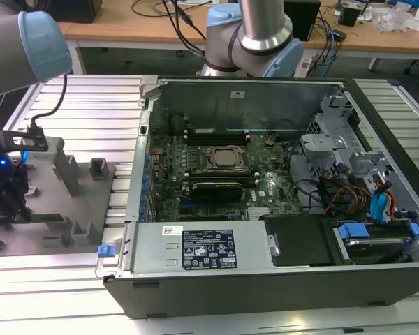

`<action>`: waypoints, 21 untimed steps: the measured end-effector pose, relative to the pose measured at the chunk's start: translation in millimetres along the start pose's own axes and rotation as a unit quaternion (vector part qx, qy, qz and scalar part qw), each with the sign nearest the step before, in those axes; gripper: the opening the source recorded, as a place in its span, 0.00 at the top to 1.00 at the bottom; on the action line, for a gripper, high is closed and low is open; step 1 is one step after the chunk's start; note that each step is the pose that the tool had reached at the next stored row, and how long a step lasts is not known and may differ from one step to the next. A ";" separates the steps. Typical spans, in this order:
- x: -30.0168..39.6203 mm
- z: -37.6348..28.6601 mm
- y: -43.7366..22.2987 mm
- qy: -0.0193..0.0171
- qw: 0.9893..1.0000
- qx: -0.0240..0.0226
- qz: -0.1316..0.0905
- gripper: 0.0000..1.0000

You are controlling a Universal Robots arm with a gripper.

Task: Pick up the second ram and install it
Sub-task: 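Pick up the second ram and move it above second insertion slot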

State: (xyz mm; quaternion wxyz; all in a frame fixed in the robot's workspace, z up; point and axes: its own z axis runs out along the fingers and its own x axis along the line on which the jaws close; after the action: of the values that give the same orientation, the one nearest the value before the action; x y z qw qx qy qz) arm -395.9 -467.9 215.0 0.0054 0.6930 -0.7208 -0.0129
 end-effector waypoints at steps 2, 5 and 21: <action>-0.1 -3.9 0.1 0.000 1.000 0.000 0.000 0.86; -0.1 -11.7 0.3 0.000 1.000 0.000 0.000 0.86; -0.7 -54.0 1.4 0.000 1.000 0.000 0.000 0.86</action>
State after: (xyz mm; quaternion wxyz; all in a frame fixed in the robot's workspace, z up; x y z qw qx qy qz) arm -395.9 -467.7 269.1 0.0054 0.6930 -0.7208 -0.0129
